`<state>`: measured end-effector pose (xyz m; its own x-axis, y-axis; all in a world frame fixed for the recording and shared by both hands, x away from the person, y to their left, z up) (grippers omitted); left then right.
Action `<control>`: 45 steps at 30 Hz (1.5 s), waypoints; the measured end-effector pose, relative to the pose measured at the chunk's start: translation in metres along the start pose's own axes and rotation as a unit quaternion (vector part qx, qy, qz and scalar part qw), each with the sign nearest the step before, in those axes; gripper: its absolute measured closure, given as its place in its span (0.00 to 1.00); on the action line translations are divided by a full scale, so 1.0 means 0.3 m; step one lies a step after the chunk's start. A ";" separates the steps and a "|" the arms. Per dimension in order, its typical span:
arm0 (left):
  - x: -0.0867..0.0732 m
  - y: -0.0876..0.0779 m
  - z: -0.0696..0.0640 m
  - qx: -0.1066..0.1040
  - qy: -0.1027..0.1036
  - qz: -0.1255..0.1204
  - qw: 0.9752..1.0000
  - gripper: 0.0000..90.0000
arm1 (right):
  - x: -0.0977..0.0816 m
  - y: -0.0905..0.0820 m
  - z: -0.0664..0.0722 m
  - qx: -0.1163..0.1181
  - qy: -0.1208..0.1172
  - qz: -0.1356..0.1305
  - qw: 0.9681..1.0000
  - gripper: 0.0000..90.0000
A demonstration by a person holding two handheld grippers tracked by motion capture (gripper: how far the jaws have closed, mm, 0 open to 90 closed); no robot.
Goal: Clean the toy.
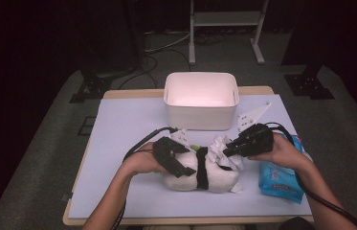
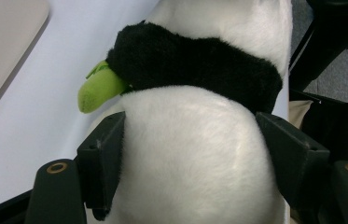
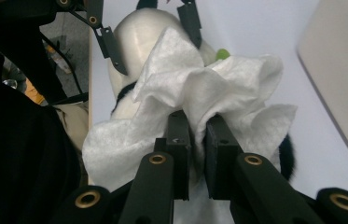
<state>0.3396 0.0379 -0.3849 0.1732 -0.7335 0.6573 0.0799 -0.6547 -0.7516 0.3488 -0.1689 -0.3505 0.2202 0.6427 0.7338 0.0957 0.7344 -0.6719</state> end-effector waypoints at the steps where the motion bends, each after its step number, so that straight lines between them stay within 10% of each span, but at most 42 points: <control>1: 0.000 0.000 0.001 -0.001 -0.001 -0.001 1.000 0.31 | -0.005 -0.010 -0.004 -0.002 0.004 -0.001 1.000 0.90; 14: 0.024 -0.020 -0.002 -0.016 0.009 0.012 1.000 0.26 | -0.046 0.006 0.012 0.003 0.006 0.001 1.000 0.91; 21: 0.074 -0.074 0.007 -0.021 0.012 -0.021 0.999 0.28 | -0.062 0.013 0.042 0.018 0.001 -0.006 1.000 0.91; 45: 0.083 0.048 0.120 -0.034 -0.015 0.016 0.999 0.74 | -0.081 0.011 0.078 0.030 -0.012 -0.016 0.999 0.90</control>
<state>0.3805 0.0167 -0.3813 0.2049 -0.7491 0.6300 0.0066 -0.6426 -0.7662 0.3211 -0.1771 -0.3683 0.1938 0.6238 0.7571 0.0436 0.7655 -0.6419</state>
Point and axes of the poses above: each handheld gripper's, and its own axes: y roughly forward along the jaws, x roughly out of its top, z roughly to its left, the point moved 5 cm from there along y, roughly forward along the jaws, and after that the axes turned 2 degrees about -z, right-handed, at the moved point
